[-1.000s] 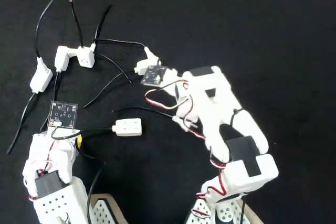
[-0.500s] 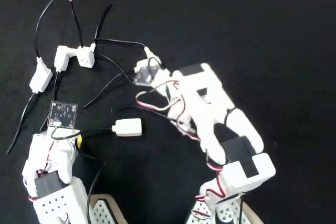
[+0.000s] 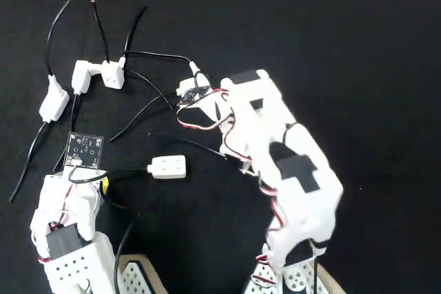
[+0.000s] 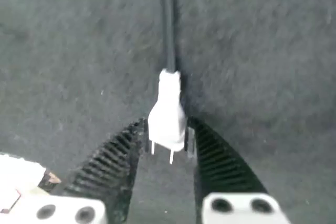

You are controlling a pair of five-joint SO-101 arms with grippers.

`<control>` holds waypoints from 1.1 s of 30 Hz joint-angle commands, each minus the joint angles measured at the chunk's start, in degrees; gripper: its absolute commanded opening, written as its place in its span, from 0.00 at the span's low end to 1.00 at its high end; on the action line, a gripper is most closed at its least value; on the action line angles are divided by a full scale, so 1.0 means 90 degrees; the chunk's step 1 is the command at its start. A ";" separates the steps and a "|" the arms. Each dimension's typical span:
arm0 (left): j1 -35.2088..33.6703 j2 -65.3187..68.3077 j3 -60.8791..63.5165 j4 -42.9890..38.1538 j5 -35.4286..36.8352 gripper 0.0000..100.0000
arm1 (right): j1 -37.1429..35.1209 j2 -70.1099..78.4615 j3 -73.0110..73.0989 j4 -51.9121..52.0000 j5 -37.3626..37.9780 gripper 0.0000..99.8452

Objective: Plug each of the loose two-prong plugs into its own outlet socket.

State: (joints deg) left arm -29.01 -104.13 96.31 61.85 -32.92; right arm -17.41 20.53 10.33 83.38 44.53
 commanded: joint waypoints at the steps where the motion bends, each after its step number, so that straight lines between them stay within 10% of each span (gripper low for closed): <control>1: 0.0093 0.0000 0.0112 -0.0107 0.0020 0.26 | 0.0068 0.0679 -0.0816 0.0049 -0.0225 0.12; 23: 0.0093 0.0000 0.0112 -0.0107 0.0020 0.26 | 0.0029 -0.1099 -0.0708 0.0606 -0.0742 0.01; 33: 0.0093 -0.0029 0.0112 -0.0166 0.0694 0.26 | -0.1485 -0.5739 0.3355 -0.2862 -0.1954 0.01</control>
State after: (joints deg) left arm -28.84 -104.13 96.31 61.49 -29.76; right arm -24.09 -12.79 26.07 72.13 33.10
